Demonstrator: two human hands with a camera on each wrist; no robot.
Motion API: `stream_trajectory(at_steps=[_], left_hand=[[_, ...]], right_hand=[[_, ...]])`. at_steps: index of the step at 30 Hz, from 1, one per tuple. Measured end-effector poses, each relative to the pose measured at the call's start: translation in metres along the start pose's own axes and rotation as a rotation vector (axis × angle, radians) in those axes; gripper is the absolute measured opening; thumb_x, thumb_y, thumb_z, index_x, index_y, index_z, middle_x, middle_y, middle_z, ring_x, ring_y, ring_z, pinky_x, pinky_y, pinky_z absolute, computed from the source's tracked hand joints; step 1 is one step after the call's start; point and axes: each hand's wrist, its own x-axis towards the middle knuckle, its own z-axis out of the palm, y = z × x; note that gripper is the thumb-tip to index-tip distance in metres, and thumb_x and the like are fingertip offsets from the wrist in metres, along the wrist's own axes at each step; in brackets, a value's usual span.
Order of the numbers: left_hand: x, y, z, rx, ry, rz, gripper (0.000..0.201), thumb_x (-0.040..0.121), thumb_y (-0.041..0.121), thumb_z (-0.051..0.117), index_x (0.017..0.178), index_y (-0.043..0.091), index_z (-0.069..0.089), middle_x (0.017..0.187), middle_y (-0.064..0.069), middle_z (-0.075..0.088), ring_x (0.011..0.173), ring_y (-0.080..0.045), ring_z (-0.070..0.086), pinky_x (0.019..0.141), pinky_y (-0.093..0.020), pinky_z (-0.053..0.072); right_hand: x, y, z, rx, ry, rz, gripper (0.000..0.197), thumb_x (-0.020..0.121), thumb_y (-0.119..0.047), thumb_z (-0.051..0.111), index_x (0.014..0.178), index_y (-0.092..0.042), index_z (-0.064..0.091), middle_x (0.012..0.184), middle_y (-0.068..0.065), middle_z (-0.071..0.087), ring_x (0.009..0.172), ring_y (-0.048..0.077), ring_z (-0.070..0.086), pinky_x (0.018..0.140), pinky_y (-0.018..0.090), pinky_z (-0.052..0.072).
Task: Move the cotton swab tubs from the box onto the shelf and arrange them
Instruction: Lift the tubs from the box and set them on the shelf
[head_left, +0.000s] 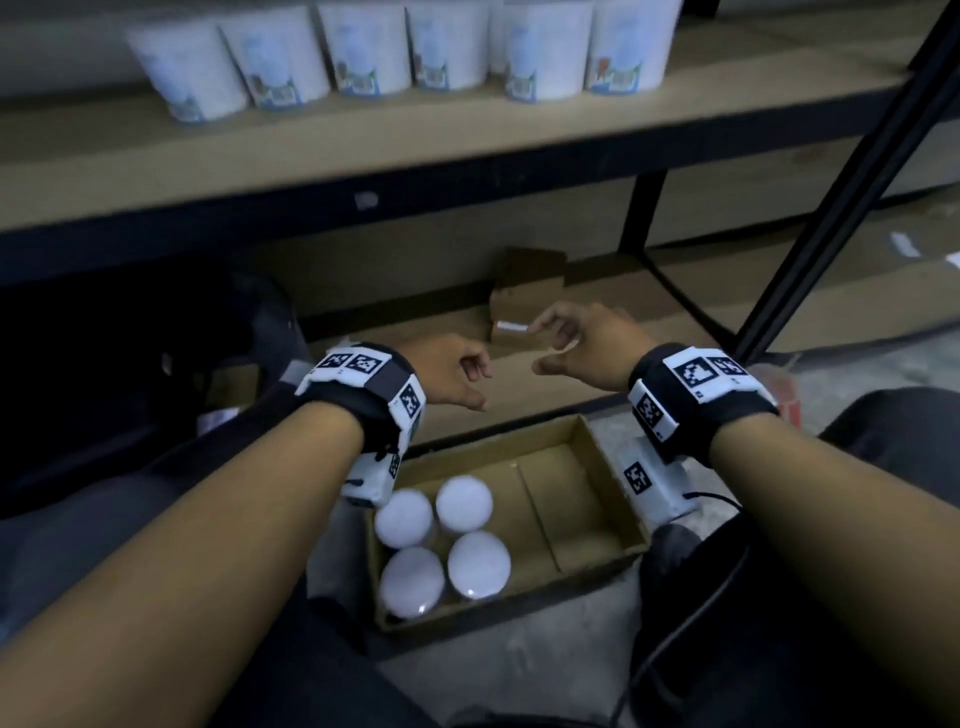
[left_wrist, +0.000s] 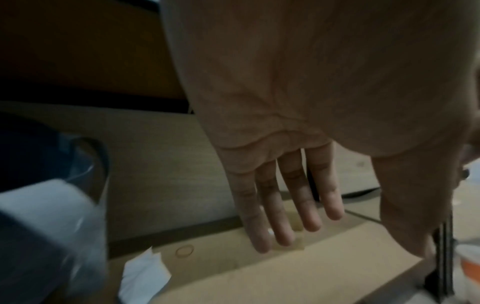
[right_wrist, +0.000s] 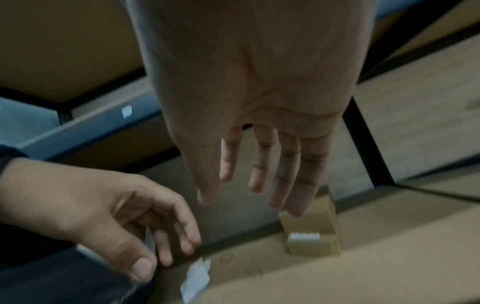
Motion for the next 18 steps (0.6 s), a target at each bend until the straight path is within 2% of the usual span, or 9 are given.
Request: stream_trajectory(at_steps=[1, 3, 5, 11, 13, 17, 18], left_hand=[[0.001, -0.010, 0.009, -0.008, -0.022, -0.042, 0.041, 0.077, 0.028, 0.081, 0.112, 0.015, 0.065, 0.109, -0.002, 0.066, 0.076, -0.004, 0.057, 0.072, -0.016, 0.043], [0.002, -0.028, 0.026, -0.020, -0.052, -0.119, 0.043, 0.076, 0.030, 0.082, 0.113, 0.016, 0.065, 0.112, -0.002, 0.064, 0.092, -0.014, 0.062, 0.085, -0.028, 0.049], [0.002, -0.044, 0.043, -0.014, -0.063, -0.173, 0.046, 0.075, 0.030, 0.082, 0.114, 0.014, 0.065, 0.114, -0.003, 0.064, 0.104, -0.020, 0.061, 0.093, -0.033, 0.049], [0.003, -0.080, 0.091, -0.029, -0.100, -0.276, 0.052, 0.071, 0.033, 0.085, 0.115, 0.015, 0.064, 0.117, -0.003, 0.064, 0.108, -0.023, 0.062, 0.094, -0.035, 0.051], [0.007, -0.089, 0.108, -0.028, -0.112, -0.297, 0.058, 0.070, 0.034, 0.085, 0.120, 0.015, 0.061, 0.122, -0.004, 0.061, 0.110, -0.023, 0.060, 0.092, -0.030, 0.050], [0.021, -0.099, 0.136, -0.010, -0.139, -0.256, 0.066, 0.072, 0.029, 0.085, 0.129, 0.013, 0.055, 0.129, -0.009, 0.055, 0.114, -0.025, 0.055, 0.085, -0.026, 0.043], [0.026, -0.102, 0.142, -0.012, -0.145, -0.252, 0.067, 0.072, 0.027, 0.084, 0.130, 0.012, 0.054, 0.129, -0.010, 0.053, 0.115, -0.026, 0.054, 0.085, -0.026, 0.042]], right_hand=[[0.001, 0.001, 0.012, 0.004, -0.035, 0.007, 0.038, 0.077, -0.041, 0.079, 0.111, -0.036, 0.063, 0.097, -0.007, 0.062, 0.099, 0.014, 0.056, 0.080, 0.025, 0.040], [0.005, 0.003, 0.036, 0.028, -0.108, 0.028, 0.040, 0.077, -0.038, 0.079, 0.112, -0.035, 0.062, 0.099, -0.006, 0.061, 0.095, 0.013, 0.058, 0.076, 0.024, 0.039], [0.010, 0.007, 0.062, 0.020, -0.171, 0.046, 0.040, 0.075, -0.038, 0.080, 0.111, -0.035, 0.061, 0.098, -0.005, 0.061, 0.093, 0.014, 0.060, 0.075, 0.025, 0.043], [0.020, 0.020, 0.132, -0.047, -0.352, 0.105, 0.048, 0.074, -0.037, 0.081, 0.115, -0.028, 0.057, 0.107, 0.001, 0.062, 0.095, 0.020, 0.061, 0.080, 0.032, 0.053], [0.020, 0.024, 0.153, -0.077, -0.415, 0.121, 0.054, 0.074, -0.038, 0.080, 0.120, -0.027, 0.054, 0.111, 0.002, 0.061, 0.099, 0.021, 0.061, 0.079, 0.031, 0.052], [0.017, 0.035, 0.187, -0.119, -0.466, 0.167, 0.070, 0.066, -0.045, 0.083, 0.124, -0.024, 0.049, 0.117, 0.007, 0.060, 0.099, 0.023, 0.060, 0.082, 0.036, 0.054], [0.016, 0.039, 0.195, -0.128, -0.480, 0.187, 0.074, 0.065, -0.046, 0.083, 0.126, -0.022, 0.048, 0.120, 0.008, 0.059, 0.103, 0.025, 0.059, 0.085, 0.039, 0.054]])
